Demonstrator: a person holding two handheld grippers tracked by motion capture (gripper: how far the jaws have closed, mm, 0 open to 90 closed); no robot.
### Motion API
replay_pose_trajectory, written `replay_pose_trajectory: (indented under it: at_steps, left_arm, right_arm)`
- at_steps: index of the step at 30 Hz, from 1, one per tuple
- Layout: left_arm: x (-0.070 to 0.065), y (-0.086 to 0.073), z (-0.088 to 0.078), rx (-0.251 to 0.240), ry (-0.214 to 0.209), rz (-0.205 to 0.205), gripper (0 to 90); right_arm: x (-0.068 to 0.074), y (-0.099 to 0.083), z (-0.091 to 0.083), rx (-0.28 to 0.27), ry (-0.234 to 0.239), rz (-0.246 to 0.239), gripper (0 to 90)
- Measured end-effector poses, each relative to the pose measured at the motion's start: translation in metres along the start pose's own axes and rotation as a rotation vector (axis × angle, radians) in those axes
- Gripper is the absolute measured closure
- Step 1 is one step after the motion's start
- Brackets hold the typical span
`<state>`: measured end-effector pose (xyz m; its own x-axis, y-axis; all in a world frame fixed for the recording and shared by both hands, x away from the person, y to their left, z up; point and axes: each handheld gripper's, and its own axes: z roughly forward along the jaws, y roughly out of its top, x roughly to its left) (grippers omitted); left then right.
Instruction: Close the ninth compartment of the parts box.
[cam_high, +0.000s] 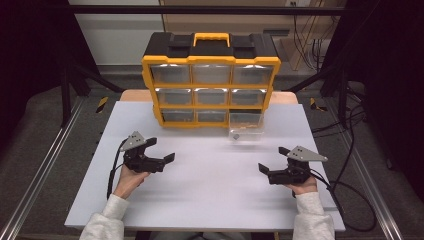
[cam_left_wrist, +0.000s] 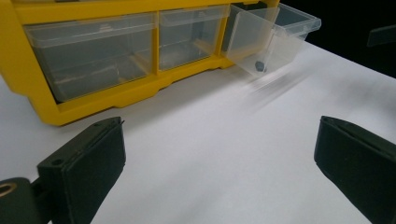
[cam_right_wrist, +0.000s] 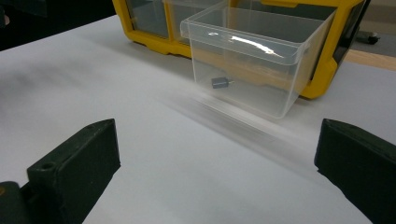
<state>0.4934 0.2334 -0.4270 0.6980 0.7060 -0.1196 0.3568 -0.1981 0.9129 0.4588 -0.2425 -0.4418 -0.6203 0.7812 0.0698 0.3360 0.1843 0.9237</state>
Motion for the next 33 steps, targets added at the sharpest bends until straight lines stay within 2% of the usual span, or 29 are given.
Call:
replay_pose_trajectory:
  at_steps: [9,17,28,33]
  left_arm:
    - [0.005,-0.012,-0.008,0.015,0.013,-0.005,1.7]
    - [0.006,-0.019,-0.016,-0.005,0.025,-0.006,1.7]
    - [0.01,-0.026,-0.022,0.001,0.031,0.001,1.8]
    - [0.011,-0.028,-0.025,-0.003,0.033,0.0,1.8]
  right_arm:
    - [0.006,0.005,0.006,0.007,0.001,-0.002,0.5]
    - [0.008,0.012,0.011,0.009,-0.003,-0.011,0.6]
    - [0.016,0.02,0.023,0.031,0.008,-0.024,0.8]
    - [0.018,0.023,0.03,0.045,-0.002,-0.027,1.0]
